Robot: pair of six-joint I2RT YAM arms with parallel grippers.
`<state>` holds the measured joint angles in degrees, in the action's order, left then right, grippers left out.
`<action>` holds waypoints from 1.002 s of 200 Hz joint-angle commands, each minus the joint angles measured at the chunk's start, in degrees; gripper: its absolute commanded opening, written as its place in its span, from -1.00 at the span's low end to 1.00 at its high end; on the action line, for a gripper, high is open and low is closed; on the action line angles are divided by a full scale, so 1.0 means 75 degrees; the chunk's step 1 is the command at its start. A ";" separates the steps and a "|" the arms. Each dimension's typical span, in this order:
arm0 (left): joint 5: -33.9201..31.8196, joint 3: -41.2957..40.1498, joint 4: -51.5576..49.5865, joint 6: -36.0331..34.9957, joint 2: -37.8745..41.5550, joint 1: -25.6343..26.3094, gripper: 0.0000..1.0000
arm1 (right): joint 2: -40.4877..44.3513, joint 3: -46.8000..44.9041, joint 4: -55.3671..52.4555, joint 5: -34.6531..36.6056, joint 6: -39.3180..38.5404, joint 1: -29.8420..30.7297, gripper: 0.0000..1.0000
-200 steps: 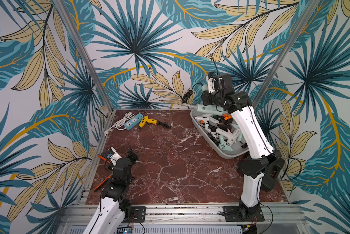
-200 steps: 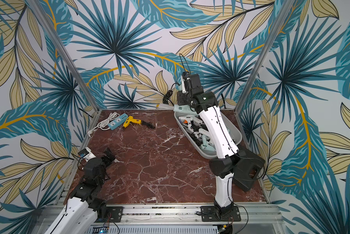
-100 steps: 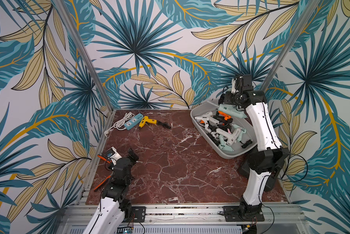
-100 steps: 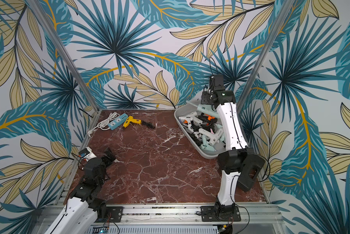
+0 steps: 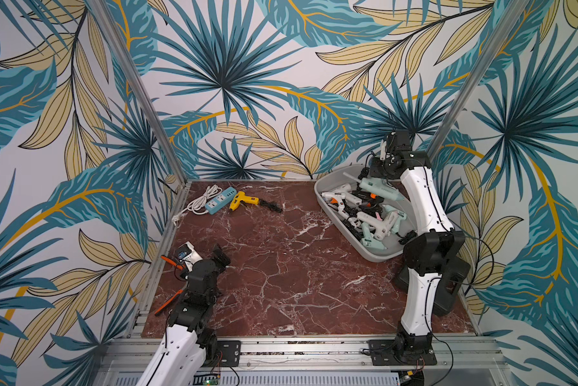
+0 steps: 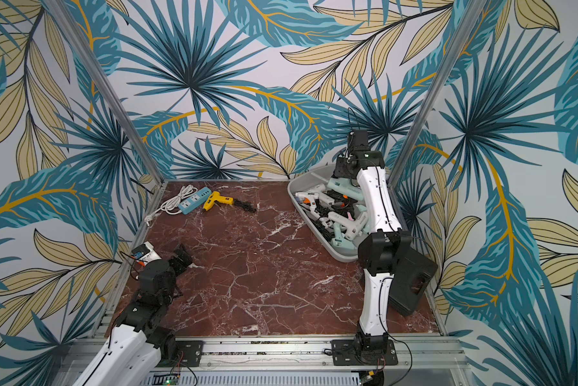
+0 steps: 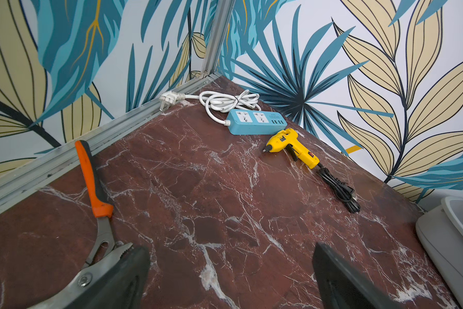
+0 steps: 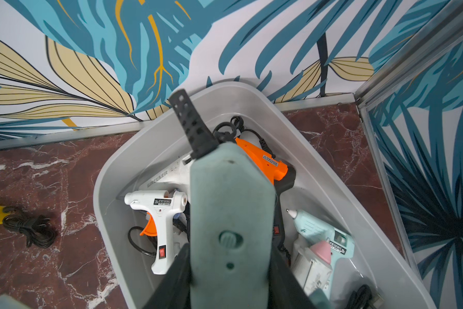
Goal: Put the hot melt glue gun into the storage box
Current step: Place the hot melt adhesive gun in the storage box.
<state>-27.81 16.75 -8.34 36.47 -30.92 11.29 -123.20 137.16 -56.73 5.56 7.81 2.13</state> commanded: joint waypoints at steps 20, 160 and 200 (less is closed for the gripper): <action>0.0041 0.0040 0.0276 -0.0083 -0.0027 -0.0065 1.00 | 0.0131 -0.0840 0.0234 0.0132 0.0042 -0.0014 -1.00; 0.0233 -0.0113 0.0549 -0.0053 -0.0120 -0.0064 1.00 | 0.1172 -0.3877 0.0708 0.0340 -0.0727 0.0009 -1.00; 0.0592 -0.0056 0.0685 -0.0267 -0.0172 -0.0066 1.00 | 0.1492 -0.4924 0.1350 0.0013 -0.0717 0.0015 -1.00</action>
<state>-25.36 16.75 -5.28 36.14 -31.86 11.29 -115.04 104.07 -50.39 7.55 2.94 2.17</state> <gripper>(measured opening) 0.999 0.403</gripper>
